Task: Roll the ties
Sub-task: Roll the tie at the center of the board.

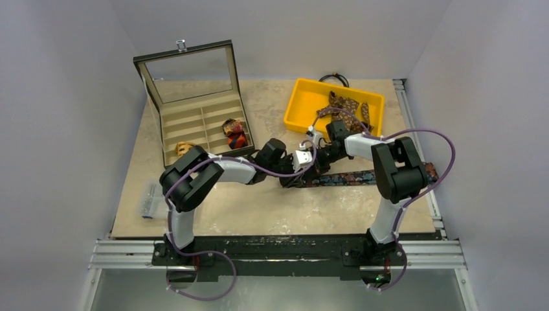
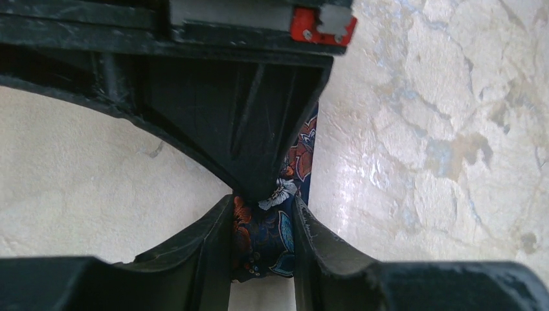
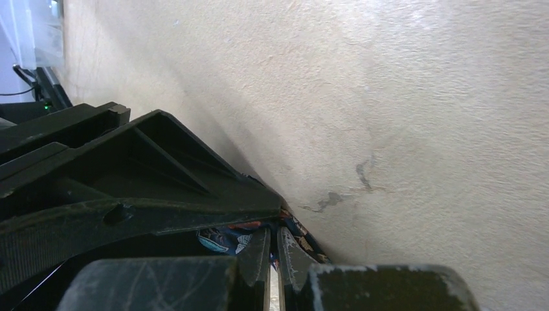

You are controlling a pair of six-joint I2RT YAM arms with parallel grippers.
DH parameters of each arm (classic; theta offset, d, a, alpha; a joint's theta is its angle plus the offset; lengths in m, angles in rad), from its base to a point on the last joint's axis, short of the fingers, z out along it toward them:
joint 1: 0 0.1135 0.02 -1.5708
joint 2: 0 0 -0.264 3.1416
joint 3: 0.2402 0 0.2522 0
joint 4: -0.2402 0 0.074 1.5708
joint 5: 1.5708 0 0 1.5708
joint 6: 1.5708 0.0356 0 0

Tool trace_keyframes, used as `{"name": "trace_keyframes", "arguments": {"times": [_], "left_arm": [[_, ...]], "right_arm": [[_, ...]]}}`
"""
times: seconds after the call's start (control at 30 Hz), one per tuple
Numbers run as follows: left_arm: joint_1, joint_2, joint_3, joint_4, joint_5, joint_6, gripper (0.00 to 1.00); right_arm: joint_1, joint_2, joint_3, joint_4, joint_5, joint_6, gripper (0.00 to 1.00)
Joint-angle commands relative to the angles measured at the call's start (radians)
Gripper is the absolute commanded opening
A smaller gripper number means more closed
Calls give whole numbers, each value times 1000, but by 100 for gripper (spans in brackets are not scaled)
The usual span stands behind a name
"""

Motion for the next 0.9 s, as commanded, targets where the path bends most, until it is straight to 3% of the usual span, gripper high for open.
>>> {"name": "trace_keyframes", "arguments": {"times": [0.0, 0.1, 0.27, 0.37, 0.87], "left_arm": [[-1, -58, -118, -62, -96, 128, 20], [-9, -72, -145, -82, -148, 161, 19], [-24, -70, -152, -84, -197, 179, 19], [-38, -65, -153, -82, -202, 197, 20], [-91, -56, -170, -48, -262, 277, 22]], "right_arm": [[3, -7, 23, 12, 25, -37, 0], [-11, -16, 57, -49, -41, -26, 16], [-49, -59, 46, -114, -154, 29, 33], [-47, -66, 7, -66, -199, 125, 42], [-8, 33, 15, -4, -187, 157, 46]]}}
